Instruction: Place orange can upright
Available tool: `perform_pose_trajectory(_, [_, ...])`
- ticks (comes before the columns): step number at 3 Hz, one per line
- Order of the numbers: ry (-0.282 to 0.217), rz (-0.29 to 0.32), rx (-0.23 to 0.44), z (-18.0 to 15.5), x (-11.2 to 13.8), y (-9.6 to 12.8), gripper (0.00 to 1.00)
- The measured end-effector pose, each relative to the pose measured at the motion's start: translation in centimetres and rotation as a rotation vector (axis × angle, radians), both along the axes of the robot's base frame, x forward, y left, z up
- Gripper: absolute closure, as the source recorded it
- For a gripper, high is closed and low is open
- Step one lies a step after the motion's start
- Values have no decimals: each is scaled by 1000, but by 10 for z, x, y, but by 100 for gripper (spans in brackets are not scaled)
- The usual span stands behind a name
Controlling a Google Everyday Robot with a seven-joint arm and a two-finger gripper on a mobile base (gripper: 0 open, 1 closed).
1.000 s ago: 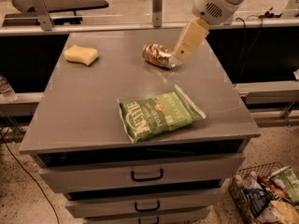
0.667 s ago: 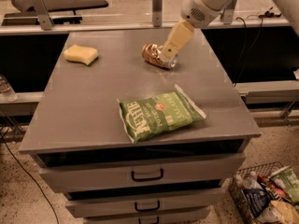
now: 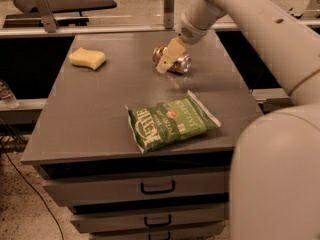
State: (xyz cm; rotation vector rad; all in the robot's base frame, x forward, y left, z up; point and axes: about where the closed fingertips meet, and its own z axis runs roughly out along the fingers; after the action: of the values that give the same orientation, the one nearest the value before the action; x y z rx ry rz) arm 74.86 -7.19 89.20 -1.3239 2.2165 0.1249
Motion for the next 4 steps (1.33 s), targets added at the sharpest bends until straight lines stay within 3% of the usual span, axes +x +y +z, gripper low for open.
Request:
perform_pose_trajectory(2, [117, -99, -58, -49, 29, 9, 0])
perform_pose_trajectory(3, [163, -122, -95, -63, 35, 16, 17])
perform_pose_trajectory(4, [184, -130, -110, -66, 38, 21, 41])
